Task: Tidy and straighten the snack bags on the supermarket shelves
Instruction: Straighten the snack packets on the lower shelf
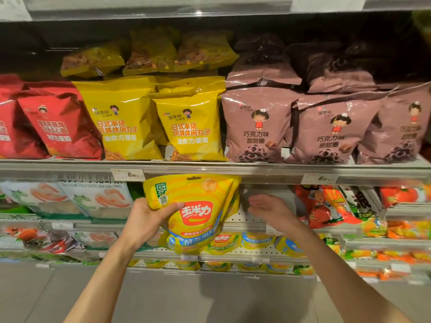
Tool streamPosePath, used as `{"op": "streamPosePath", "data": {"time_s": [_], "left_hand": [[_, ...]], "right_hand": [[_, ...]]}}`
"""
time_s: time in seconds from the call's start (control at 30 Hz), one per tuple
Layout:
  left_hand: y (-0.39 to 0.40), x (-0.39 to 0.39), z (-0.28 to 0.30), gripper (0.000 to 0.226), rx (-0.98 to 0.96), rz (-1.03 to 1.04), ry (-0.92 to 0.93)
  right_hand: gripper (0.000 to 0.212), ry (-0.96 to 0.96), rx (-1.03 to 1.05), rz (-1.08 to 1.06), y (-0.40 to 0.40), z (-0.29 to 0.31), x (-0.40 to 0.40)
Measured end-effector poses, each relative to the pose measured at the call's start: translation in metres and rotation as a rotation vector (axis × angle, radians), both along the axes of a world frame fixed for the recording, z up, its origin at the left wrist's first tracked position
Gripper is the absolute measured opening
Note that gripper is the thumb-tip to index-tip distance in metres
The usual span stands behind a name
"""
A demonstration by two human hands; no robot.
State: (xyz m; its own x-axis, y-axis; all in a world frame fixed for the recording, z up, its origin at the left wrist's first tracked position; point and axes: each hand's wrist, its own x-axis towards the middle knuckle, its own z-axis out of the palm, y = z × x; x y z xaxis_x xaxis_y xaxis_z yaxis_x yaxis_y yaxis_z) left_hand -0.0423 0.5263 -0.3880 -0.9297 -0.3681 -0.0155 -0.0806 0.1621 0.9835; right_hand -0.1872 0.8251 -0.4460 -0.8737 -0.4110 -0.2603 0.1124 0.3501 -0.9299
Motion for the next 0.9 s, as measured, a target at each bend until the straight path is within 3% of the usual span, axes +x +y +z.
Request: {"op": "streamPosePath", "data": {"time_s": [0.1, 0.2, 0.3, 0.47, 0.57, 0.67, 0.9], "left_hand": [[0.030, -0.013, -0.008, 0.013, 0.006, -0.052, -0.001], [0.062, -0.028, -0.011, 0.019, 0.021, -0.104, 0.033], [0.091, -0.040, -0.014, 0.016, 0.035, -0.134, 0.025], [0.126, -0.050, -0.017, 0.011, 0.014, -0.236, 0.007], [0.141, -0.055, -0.020, 0.050, -0.063, -0.212, -0.042], [0.152, -0.060, -0.024, 0.054, -0.179, -0.126, -0.031], [0.163, -0.080, -0.047, 0.048, 0.004, -0.056, -0.013]], "right_hand": [[0.058, -0.028, 0.088, 0.176, 0.018, 0.009, 0.011], [0.061, -0.077, 0.049, 0.240, 0.025, 0.014, 0.019], [0.054, -0.128, -0.087, 0.166, 0.039, 0.018, 0.021], [0.039, -0.082, -0.122, 0.042, 0.074, 0.010, 0.020], [0.032, -0.025, -0.129, -0.009, 0.093, 0.010, 0.016], [0.023, 0.048, -0.121, -0.038, 0.107, 0.012, 0.005], [0.022, 0.090, -0.102, -0.223, 0.110, -0.001, -0.017]]}}
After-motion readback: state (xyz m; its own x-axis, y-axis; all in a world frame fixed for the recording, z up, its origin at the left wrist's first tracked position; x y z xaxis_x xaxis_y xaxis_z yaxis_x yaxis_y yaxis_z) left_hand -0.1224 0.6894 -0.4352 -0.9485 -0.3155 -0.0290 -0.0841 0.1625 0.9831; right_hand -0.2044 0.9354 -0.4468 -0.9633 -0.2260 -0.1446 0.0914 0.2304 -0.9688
